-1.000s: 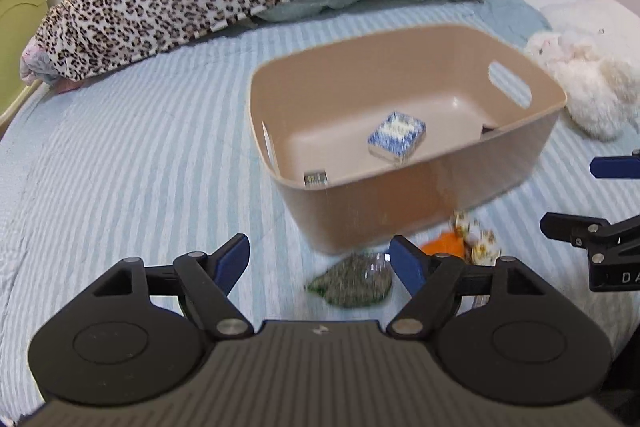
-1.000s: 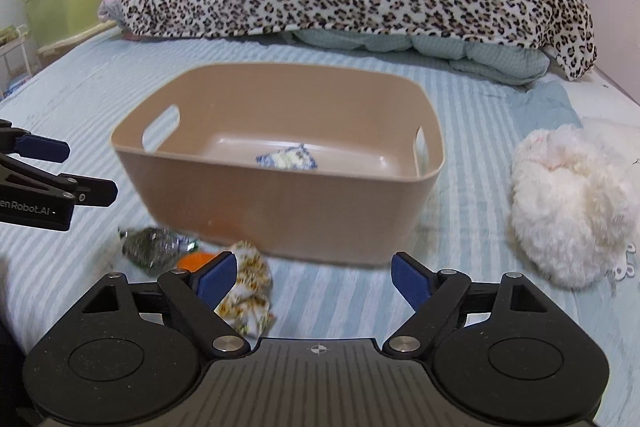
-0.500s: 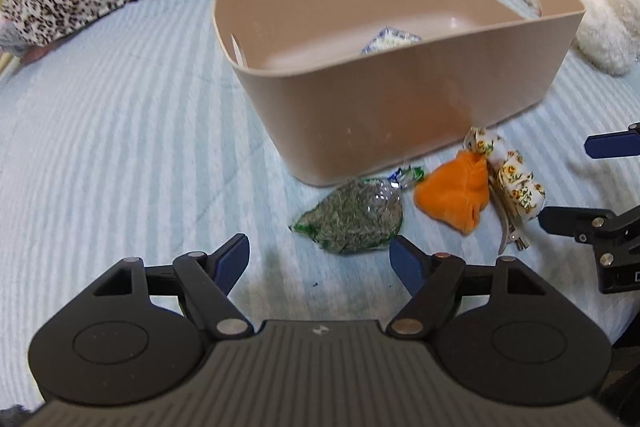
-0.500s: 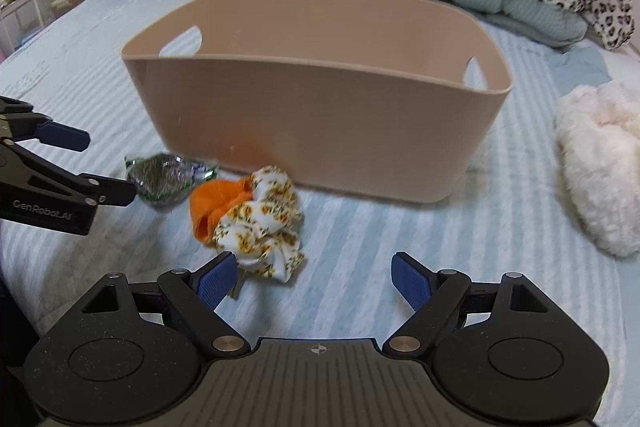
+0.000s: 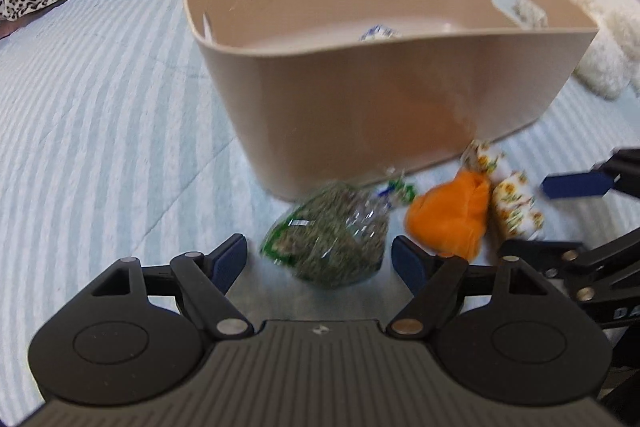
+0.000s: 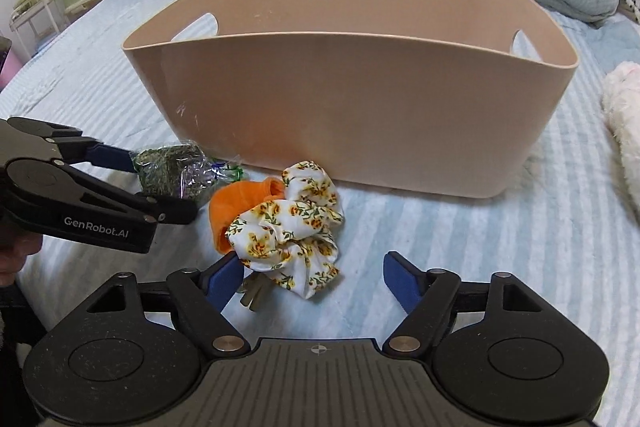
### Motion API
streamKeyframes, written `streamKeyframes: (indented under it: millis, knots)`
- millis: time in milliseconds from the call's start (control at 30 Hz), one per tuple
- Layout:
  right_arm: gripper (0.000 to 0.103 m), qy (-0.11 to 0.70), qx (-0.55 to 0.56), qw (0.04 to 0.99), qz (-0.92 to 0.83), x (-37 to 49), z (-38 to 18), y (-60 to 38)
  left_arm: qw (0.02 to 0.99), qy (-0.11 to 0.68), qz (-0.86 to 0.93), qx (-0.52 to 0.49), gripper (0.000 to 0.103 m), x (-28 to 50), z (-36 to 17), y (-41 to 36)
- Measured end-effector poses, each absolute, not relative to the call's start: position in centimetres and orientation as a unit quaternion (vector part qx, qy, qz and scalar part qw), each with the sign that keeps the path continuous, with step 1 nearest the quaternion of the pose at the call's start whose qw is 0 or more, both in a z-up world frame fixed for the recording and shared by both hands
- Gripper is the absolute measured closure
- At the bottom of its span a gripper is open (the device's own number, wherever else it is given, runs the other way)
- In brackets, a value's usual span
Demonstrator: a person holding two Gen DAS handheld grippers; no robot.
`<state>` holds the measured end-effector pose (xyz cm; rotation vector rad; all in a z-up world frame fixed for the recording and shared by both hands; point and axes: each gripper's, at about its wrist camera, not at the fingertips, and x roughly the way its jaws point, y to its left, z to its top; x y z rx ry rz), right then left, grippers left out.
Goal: Organize objects
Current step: 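Grasp the green herb bag with left tool while right tool grasps scrunchie, then carry both items over the basket and open both tools to drop them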
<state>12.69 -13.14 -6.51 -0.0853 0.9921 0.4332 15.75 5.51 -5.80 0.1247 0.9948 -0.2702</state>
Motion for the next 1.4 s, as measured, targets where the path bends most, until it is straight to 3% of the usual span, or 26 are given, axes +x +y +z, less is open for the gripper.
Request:
streamKeyframes:
  millis: [133, 200, 233, 333, 400, 733, 833, 900, 1033, 1400]
  knots:
    - [0.040, 0.470, -0.033, 0.856, 0.211, 12.8, -6.6, -13.2, 0.873, 0.468, -0.123, 0.052, 0.025, 15.8, -5.8, 5.8]
    - [0.051, 0.468, -0.028, 0.857, 0.215, 12.8, -6.6, -13.4, 0.868, 0.475, -0.137, 0.041, 0.042, 15.9, -6.0, 6.0]
    - [0.054, 0.467, -0.026, 0.857, 0.217, 12.8, -6.5, -13.4, 0.866, 0.477, -0.145, 0.033, 0.045, 15.8, -6.0, 6.1]
    - [0.077, 0.462, -0.016, 0.859, 0.221, 12.9, -6.2, -13.8, 0.863, 0.478, -0.160, 0.037, 0.061, 15.5, -5.8, 5.9]
    - [0.084, 0.461, -0.016, 0.860, 0.219, 12.9, -6.1, -14.1, 0.859, 0.481, -0.171, 0.037, 0.071, 15.1, -5.6, 5.6]
    - [0.083, 0.464, 0.037, 0.860, 0.211, 13.2, -5.5, -15.8, 0.861, 0.482, -0.157, 0.042, 0.072, 13.9, -4.7, 5.3]
    - [0.086, 0.457, 0.036, 0.864, 0.206, 13.0, -5.1, -16.0, 0.862, 0.482, -0.154, 0.045, 0.072, 14.3, -4.2, 5.8]
    - [0.094, 0.452, 0.034, 0.868, 0.205, 12.9, -4.9, -15.9, 0.862, 0.480, -0.156, 0.047, 0.072, 14.2, -3.9, 5.6]
    - [0.095, 0.440, 0.030, 0.874, 0.204, 12.5, -4.2, -16.1, 0.863, 0.478, -0.158, 0.037, 0.072, 13.6, -3.1, 5.9]
    - [0.096, 0.396, 0.042, 0.896, 0.197, 10.5, -0.7, -18.5, 0.892, 0.418, -0.163, 0.051, 0.072, 10.8, 1.6, 4.7]
